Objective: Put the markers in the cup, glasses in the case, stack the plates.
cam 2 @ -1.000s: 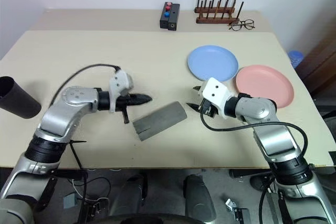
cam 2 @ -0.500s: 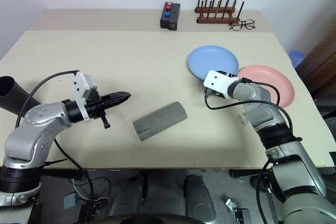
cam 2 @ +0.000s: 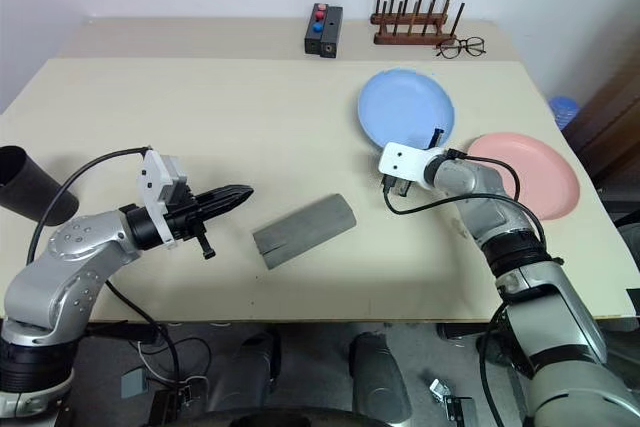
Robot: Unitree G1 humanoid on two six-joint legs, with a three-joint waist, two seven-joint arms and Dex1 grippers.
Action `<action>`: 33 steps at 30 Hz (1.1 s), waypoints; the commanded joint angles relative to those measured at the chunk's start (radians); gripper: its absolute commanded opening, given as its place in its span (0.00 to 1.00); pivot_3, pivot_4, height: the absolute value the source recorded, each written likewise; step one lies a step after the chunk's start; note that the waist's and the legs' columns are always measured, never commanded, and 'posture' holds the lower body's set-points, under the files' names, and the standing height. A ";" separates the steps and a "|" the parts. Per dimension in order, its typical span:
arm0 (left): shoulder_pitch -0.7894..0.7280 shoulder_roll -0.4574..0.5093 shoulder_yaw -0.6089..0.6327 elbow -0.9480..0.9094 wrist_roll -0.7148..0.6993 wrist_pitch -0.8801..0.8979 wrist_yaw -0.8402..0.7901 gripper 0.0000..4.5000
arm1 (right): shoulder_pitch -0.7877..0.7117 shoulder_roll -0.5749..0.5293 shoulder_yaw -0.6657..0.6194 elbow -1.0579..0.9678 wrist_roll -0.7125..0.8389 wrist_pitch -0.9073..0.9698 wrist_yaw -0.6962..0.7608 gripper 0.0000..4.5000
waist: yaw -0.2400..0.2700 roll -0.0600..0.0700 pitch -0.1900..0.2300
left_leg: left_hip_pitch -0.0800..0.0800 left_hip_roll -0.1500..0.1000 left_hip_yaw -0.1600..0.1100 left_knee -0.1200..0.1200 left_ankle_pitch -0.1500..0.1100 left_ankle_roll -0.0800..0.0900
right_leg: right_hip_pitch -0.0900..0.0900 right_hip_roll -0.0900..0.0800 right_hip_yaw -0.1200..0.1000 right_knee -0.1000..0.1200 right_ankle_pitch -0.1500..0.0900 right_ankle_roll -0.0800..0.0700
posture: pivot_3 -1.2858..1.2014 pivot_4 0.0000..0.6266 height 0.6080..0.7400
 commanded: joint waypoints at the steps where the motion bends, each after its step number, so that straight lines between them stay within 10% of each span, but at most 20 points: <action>1: -0.022 -0.006 -0.013 -0.002 -0.013 -0.015 0.003 0.00 | 0.013 -0.046 -0.060 -0.133 -0.001 -0.033 -0.011 0.00 | 0.001 0.000 0.000 | 0.000 0.000 0.000 0.000 0.000 0.000 | 0.000 0.000 0.000 0.000 0.000 0.000 | 0.52 0.24 0.99; 14: -0.100 -0.024 -0.084 0.076 -0.003 -0.045 -0.031 0.00 | 0.457 -0.357 -0.491 -0.474 0.272 0.271 0.281 0.00 | 0.006 0.000 0.000 | 0.001 0.000 0.000 0.001 0.000 0.000 | 0.002 0.000 0.000 -0.001 0.000 0.000 | 0.52 0.24 0.99; 22: -0.153 -0.033 -0.118 0.124 0.009 -0.064 -0.043 0.00 | 0.522 -0.354 -0.509 -0.422 0.282 0.326 0.279 0.00 | -0.025 0.002 -0.001 | 0.003 0.000 0.001 0.001 0.000 0.000 | 0.002 0.000 0.002 0.000 0.000 -0.002 | 0.52 0.24 0.99; 29: -0.146 -0.030 -0.112 0.120 0.010 -0.065 -0.036 0.00 | 0.498 -0.361 -0.533 -0.470 0.346 0.364 0.307 0.65 | -0.022 0.002 -0.001 | 0.002 0.000 0.001 0.001 0.000 0.000 | 0.002 0.000 0.002 0.000 0.000 -0.001 | 0.52 0.24 0.99; 33: -0.142 -0.030 -0.113 0.108 0.004 -0.057 -0.033 0.00 | 0.522 -0.347 -0.572 -0.561 0.484 0.462 0.390 0.65 | -0.021 0.002 -0.001 | 0.002 0.000 0.001 0.001 0.000 0.000 | 0.002 0.000 0.002 0.000 0.000 -0.001 | 0.52 0.24 0.99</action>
